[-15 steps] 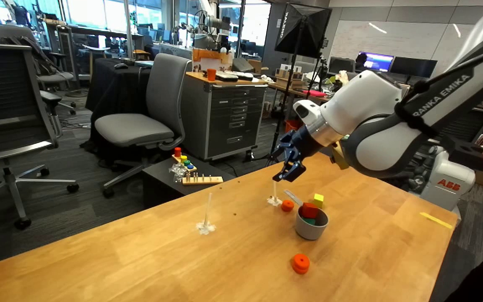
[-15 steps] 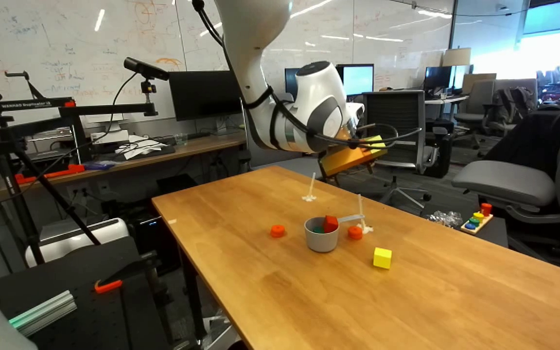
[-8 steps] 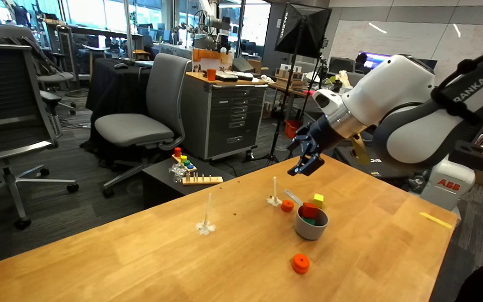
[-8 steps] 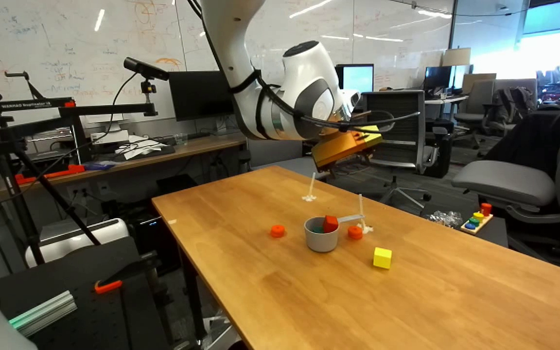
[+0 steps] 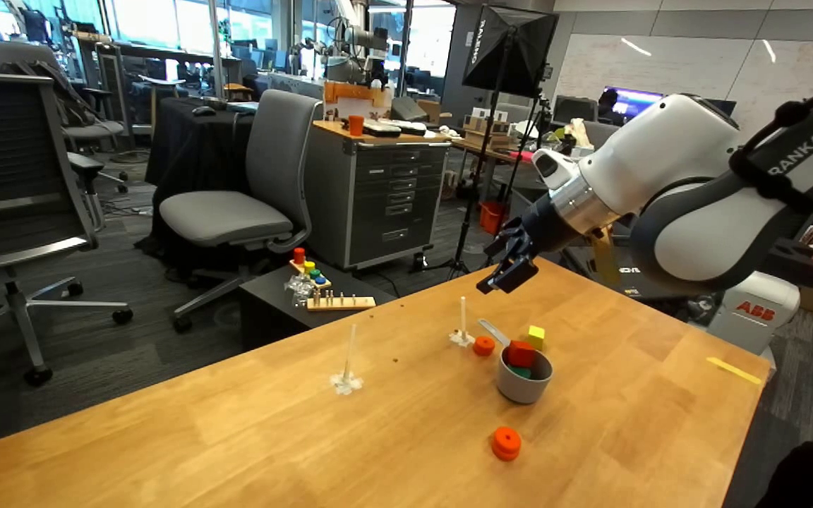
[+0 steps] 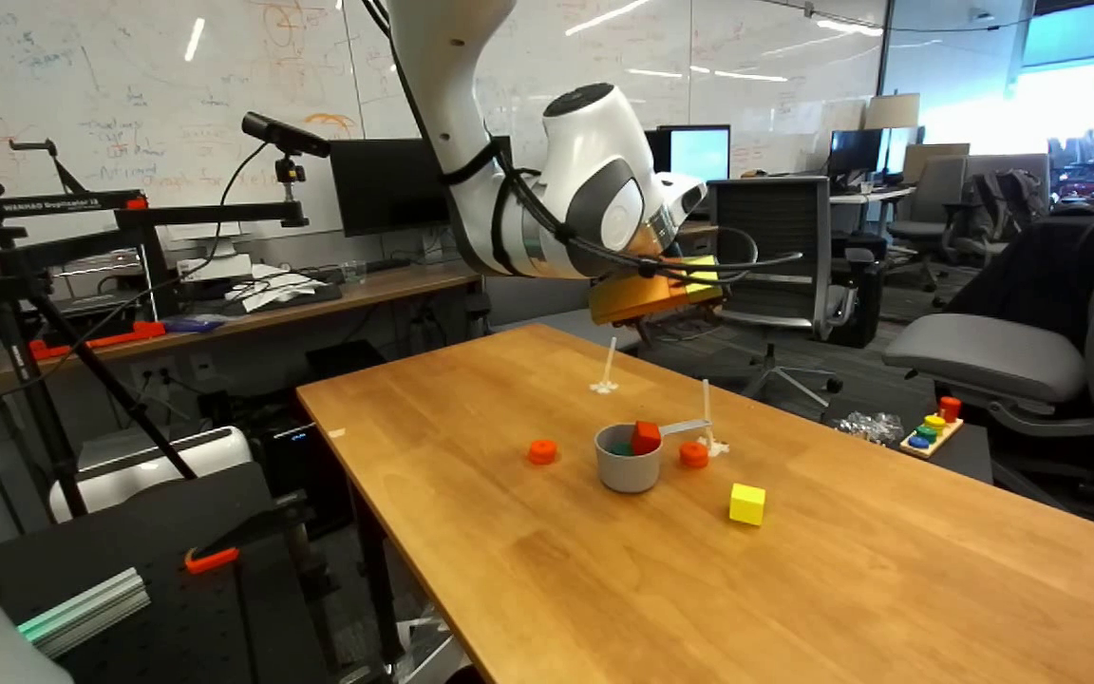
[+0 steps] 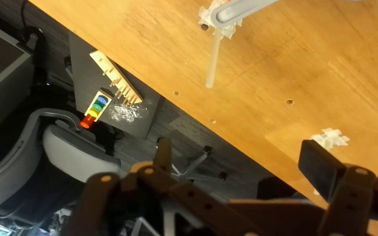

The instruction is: Put the green, orange and yellow b=objects and put them in the pot

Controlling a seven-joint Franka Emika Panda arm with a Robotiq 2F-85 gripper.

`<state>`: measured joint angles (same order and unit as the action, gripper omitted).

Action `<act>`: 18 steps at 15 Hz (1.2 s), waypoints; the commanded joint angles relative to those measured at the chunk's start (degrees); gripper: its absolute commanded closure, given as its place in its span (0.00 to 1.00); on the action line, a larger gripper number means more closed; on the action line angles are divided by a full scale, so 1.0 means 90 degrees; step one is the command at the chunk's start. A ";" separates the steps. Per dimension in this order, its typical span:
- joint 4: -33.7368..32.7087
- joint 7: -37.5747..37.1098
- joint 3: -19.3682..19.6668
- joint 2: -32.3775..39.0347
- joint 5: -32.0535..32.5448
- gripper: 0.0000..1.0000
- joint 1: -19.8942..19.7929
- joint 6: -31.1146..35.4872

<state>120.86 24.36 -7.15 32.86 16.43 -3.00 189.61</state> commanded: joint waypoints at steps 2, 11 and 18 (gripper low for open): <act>0.0615 -0.1047 -0.0099 -0.0473 -0.0186 0.00 -0.0376 0.0737; 0.0790 -0.2233 -0.1173 -0.0781 -0.0137 0.00 -0.2081 -0.0291; 0.0539 -0.2152 -0.2439 -0.0583 -0.0590 0.00 -0.3631 -0.1511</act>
<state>126.44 5.04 -23.17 27.88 13.28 -29.89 182.01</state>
